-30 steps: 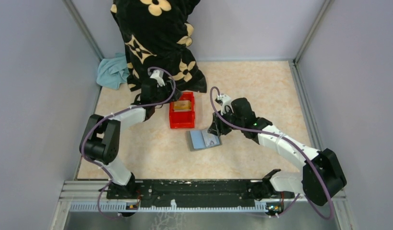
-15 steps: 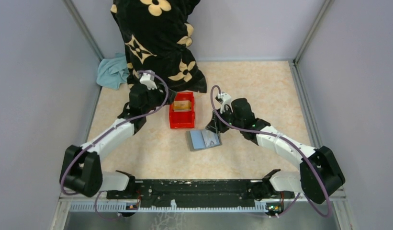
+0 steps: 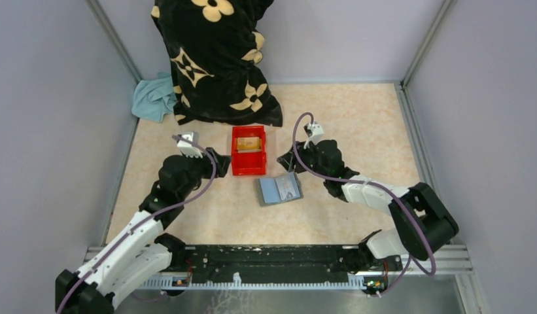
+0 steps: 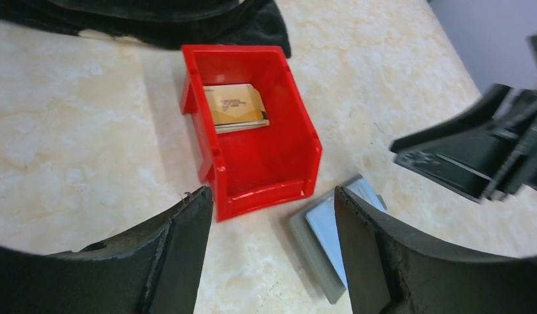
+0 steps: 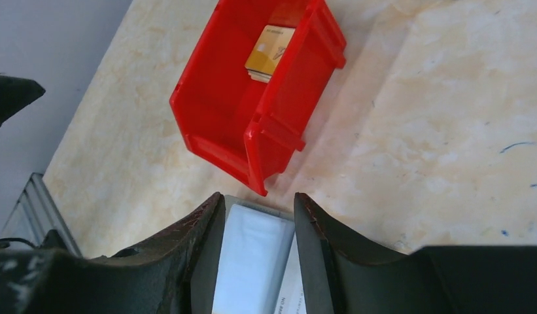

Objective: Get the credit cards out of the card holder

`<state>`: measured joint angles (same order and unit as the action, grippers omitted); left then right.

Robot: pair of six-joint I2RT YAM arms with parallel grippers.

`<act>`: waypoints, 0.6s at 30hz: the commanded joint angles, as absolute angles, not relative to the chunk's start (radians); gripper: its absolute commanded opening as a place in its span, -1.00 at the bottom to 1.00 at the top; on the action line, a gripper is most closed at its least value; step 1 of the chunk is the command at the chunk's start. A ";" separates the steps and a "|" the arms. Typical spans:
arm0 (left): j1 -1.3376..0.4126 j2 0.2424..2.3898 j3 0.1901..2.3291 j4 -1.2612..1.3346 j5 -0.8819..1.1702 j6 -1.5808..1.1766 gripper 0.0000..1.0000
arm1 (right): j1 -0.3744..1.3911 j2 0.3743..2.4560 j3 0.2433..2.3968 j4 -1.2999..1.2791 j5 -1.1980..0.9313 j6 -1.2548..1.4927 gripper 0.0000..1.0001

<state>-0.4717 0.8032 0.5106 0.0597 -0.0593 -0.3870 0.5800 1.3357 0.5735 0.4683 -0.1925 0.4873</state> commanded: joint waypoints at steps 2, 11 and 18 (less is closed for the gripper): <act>-0.556 0.667 0.429 0.010 -0.135 -0.392 0.46 | 0.578 1.360 0.576 0.681 -0.255 0.586 -0.13; -0.821 0.791 0.350 0.257 -0.068 -0.453 0.41 | 0.791 1.169 0.574 0.275 0.249 0.350 -0.08; -0.956 1.111 0.373 0.412 -0.117 -0.486 0.36 | 0.806 1.167 0.475 0.204 0.260 0.471 -0.08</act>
